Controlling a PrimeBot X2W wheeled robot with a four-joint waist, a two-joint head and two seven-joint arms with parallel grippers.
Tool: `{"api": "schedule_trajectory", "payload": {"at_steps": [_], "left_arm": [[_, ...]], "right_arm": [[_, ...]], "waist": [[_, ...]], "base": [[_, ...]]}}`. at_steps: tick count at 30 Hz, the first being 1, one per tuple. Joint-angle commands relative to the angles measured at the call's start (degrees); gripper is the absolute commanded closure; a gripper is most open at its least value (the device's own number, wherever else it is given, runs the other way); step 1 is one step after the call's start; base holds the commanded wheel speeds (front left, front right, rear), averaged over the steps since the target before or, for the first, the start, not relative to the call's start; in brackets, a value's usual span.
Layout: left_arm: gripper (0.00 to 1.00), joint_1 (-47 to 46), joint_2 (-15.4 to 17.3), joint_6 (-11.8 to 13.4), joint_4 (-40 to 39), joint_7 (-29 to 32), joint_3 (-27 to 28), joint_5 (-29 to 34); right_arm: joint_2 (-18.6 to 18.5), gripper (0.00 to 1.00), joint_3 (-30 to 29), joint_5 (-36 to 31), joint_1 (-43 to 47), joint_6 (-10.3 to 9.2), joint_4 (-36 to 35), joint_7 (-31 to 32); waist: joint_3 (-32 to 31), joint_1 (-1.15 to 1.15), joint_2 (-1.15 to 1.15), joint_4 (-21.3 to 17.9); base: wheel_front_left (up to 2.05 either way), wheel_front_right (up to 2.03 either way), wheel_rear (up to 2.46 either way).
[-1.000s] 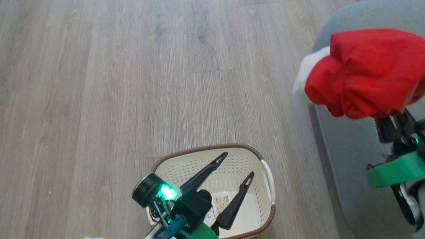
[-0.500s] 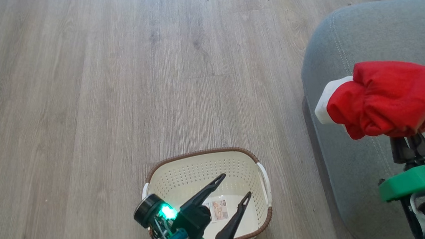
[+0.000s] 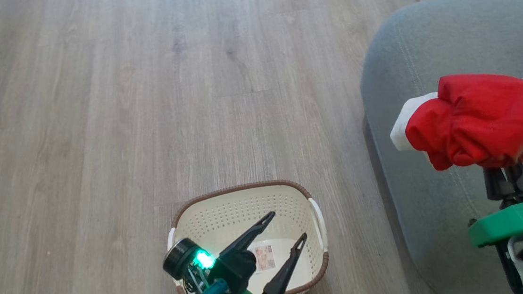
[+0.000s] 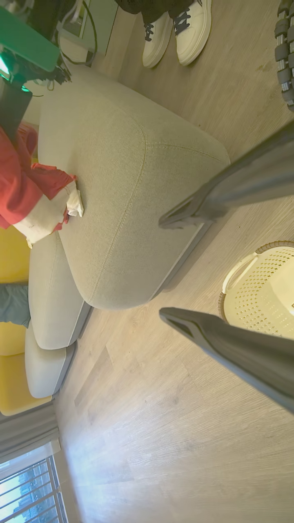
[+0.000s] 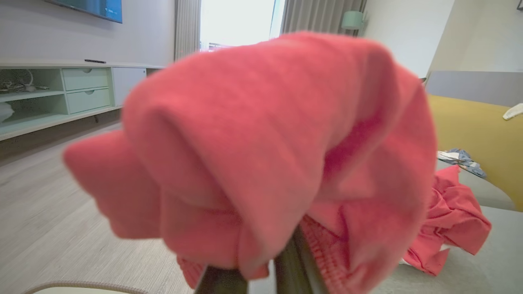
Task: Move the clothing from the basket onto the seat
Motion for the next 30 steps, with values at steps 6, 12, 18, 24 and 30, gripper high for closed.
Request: {"api": "schedule_trajectory", "payload": {"at_steps": [6,12,18,24,30], "left_arm": [[0.00,-1.67,-0.03,-0.04,-2.46,-0.29,1.89,0.20],[0.00,-3.26,0.43,-0.04,-3.20,-0.29,1.25,0.58],[0.00,-4.57,0.68,-0.04,-3.61,-0.29,0.37,0.81],[0.00,-5.83,1.32,-0.04,-3.91,-0.29,-1.04,1.19],[0.00,-6.48,1.89,-0.04,-4.04,-0.29,-1.93,1.41]], "right_arm": [[-0.65,1.00,-0.38,-1.08,-1.61,-0.01,-2.86,-0.37],[-0.23,1.00,-0.88,-1.97,-2.58,-0.01,-4.09,-0.37],[0.19,1.00,-1.82,-2.22,-2.83,-0.01,-4.86,-0.37],[0.97,1.00,-3.32,-2.22,-2.76,-0.01,-5.31,-0.37],[1.96,1.00,-4.45,-2.26,-2.46,-0.01,-5.20,-0.37]], "waist": [[1.24,0.00,0.00,-3.34],[3.19,0.00,0.00,-8.33],[4.91,0.00,0.00,-13.67],[6.39,0.00,0.00,-19.61],[6.94,0.00,0.00,-24.29]], "base": [[0.00,0.00,0.00],[0.00,0.00,0.00],[0.00,0.00,0.00],[0.00,0.00,0.00],[0.00,0.00,0.00]]}}
